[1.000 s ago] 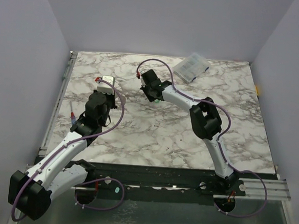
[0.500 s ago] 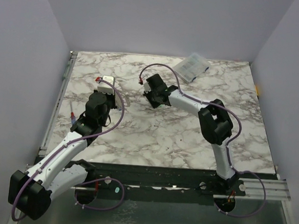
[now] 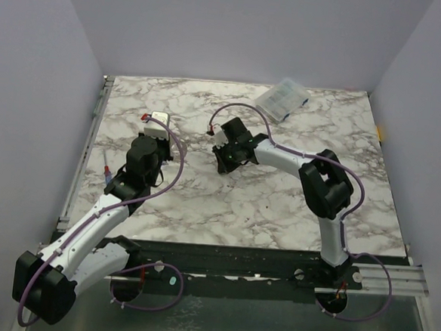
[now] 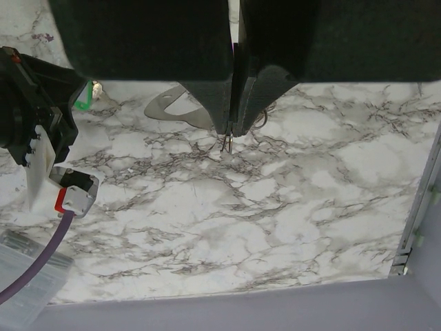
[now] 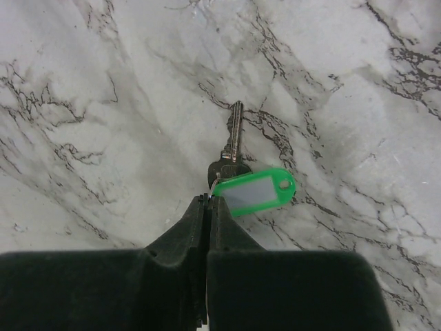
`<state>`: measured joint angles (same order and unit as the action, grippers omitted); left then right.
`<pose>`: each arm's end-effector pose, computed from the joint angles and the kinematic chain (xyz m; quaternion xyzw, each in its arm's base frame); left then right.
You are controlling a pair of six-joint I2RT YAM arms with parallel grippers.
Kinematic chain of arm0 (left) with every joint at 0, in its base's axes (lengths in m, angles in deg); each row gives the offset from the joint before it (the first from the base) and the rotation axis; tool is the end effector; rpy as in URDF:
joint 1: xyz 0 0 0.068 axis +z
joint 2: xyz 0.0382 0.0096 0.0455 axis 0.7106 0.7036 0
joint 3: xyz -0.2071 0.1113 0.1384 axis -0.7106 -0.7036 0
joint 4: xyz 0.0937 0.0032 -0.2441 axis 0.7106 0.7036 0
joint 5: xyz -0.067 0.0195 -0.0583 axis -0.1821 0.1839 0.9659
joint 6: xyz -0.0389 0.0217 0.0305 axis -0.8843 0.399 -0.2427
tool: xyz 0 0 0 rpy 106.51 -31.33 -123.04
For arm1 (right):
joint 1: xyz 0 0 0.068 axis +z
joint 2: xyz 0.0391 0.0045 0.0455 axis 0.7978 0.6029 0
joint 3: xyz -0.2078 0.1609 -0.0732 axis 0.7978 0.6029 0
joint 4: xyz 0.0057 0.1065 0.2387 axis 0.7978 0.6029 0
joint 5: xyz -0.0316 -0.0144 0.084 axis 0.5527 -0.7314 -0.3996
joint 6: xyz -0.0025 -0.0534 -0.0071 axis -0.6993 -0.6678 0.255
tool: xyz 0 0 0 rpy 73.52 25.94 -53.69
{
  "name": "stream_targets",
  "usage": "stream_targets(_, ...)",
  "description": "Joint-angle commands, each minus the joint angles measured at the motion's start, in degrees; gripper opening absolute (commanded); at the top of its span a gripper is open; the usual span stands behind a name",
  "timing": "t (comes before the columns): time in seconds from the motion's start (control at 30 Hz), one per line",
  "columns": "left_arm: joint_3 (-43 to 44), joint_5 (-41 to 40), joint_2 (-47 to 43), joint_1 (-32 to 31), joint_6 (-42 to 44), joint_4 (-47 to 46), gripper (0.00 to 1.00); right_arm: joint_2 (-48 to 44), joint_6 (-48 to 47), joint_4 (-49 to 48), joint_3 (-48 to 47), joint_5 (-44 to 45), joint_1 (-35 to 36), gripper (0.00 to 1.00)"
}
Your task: Put the keys on the keyring
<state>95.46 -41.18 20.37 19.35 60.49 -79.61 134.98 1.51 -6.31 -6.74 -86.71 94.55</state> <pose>0.1992 -0.0828 0.3010 0.0404 0.7629 -0.0198 0.6450 0.3289 0.3029 0.1714 -0.3757 0.8720 0.2028 0.2393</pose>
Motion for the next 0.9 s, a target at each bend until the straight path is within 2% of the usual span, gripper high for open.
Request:
stream_targets(0.0, 1.53, 0.8, -0.09, 0.27, 0.39, -0.48, 0.0, 1.6, 2.26, -1.01, 0.91, -2.93, 0.41, 0.01)
stream_targets(0.07, 1.53, 0.76, 0.03, 0.27, 0.39, -0.46, 0.0, 1.67, 2.22, -0.94, 0.86, -2.46, 0.46, 0.02)
stream_targets(0.37, 1.53, 0.8, 0.22, 0.27, 0.57, -0.46, 0.0, 1.64, 1.52, -0.34, 0.15, -3.27, 0.4, 0.29)
stream_targets(0.87, 1.62, 0.98, 0.37, 0.27, 0.73, -0.38, 0.0, 0.19, 1.53, 2.83, -3.08, -0.76, 0.52, 0.38)
